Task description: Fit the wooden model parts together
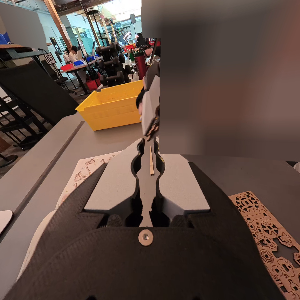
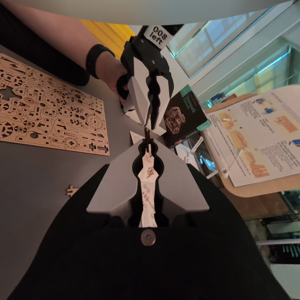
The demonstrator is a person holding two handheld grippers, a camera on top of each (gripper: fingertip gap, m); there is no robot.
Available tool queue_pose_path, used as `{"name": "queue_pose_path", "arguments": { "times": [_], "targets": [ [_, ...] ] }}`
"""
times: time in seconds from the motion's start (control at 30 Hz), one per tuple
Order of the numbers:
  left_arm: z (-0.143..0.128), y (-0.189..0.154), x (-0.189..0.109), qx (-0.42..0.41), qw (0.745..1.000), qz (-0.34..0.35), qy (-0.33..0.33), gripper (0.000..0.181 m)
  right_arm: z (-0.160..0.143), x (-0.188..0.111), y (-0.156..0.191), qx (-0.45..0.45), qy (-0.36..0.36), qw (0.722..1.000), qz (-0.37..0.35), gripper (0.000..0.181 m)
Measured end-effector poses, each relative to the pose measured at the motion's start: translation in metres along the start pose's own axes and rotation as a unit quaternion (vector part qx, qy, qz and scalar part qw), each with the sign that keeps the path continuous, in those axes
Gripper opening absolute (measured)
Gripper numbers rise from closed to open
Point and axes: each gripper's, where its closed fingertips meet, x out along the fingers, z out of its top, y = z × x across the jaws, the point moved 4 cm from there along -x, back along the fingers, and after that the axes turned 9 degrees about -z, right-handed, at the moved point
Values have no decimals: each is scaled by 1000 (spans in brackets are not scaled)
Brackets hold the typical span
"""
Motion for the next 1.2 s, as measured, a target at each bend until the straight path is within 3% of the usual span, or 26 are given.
{"name": "queue_pose_path", "arguments": {
  "times": [0.37,0.53,0.67,0.87,1.0,1.2],
  "targets": [
    [-6,7,0,-37,999,2,3,17,-8,4,-1,-9,13,1000,-14,4],
    [-8,5,2,-32,999,0,13,22,-8,2,-6,43,-1,999,-8,4],
    [-13,3,5,-32,999,-5,28,24,-14,0,2,-45,9,999,-9,4],
    [-21,9,4,-38,998,3,47,28,-70,13,58,-187,150,963,123,4],
    [-22,13,0,-49,998,6,41,30,-77,14,70,-134,189,957,174,19],
    [-27,16,-1,-63,997,6,45,32,-82,-1,67,23,221,943,249,19]
  ]
}}
